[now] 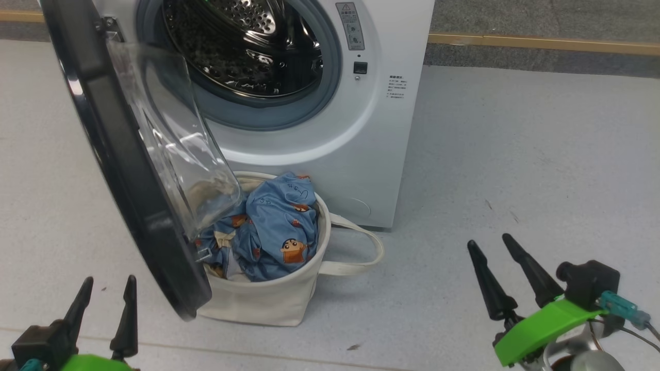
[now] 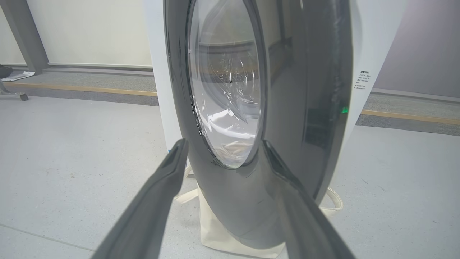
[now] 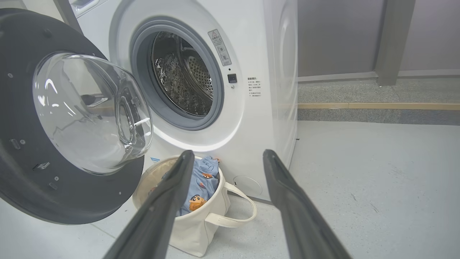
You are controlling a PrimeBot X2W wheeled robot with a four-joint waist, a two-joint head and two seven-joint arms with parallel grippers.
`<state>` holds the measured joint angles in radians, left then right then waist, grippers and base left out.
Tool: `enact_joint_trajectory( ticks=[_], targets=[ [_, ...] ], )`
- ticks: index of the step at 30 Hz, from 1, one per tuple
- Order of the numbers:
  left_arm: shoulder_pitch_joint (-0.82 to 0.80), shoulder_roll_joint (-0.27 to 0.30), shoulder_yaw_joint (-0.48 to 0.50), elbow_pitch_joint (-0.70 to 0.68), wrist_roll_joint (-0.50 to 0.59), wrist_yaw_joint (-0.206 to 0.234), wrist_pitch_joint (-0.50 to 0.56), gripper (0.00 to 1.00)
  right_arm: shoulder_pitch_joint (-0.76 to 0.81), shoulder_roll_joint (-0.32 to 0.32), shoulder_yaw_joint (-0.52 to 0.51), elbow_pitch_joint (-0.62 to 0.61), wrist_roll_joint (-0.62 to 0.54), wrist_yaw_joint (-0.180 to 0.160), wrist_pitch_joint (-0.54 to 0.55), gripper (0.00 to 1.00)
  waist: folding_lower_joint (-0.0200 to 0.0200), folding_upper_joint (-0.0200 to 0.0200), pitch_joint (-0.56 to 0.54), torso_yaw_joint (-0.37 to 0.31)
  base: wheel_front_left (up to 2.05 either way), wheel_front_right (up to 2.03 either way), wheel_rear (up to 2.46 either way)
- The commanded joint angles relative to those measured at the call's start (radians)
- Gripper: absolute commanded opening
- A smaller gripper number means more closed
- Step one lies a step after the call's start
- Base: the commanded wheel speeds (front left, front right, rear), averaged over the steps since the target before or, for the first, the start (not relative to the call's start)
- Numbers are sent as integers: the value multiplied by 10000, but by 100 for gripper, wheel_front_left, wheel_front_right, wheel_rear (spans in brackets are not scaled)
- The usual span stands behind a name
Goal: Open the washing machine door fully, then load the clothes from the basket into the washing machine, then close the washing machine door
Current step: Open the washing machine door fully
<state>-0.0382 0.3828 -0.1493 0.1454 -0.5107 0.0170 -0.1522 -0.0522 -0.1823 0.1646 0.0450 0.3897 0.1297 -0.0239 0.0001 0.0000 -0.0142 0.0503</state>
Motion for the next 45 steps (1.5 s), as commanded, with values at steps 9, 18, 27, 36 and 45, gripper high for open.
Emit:
enact_joint_trajectory(
  ticks=[9,18,27,36,45],
  targets=[
    [-539,385,350,-152,-76,-40,-156,100,-193,-309,354,-179,191,10,-362,100,-1,0,1,37,0,0,0],
    [-571,450,326,-189,-97,-34,-202,100,-274,-164,367,22,192,10,-520,100,-1,0,52,41,0,0,0],
    [-438,512,565,-1076,-321,-12,-424,0,-253,-160,219,76,155,10,-539,100,-1,0,40,110,0,0,0],
    [-242,616,506,-5816,-40,1069,919,0,-188,-147,40,-92,97,10,-516,100,-1,0,139,247,0,0,0],
    [-1034,1,-1566,-6600,503,1648,3145,0,-376,-8,85,-116,1,10,-550,100,-1,0,341,184,0,0,0]
  ],
)
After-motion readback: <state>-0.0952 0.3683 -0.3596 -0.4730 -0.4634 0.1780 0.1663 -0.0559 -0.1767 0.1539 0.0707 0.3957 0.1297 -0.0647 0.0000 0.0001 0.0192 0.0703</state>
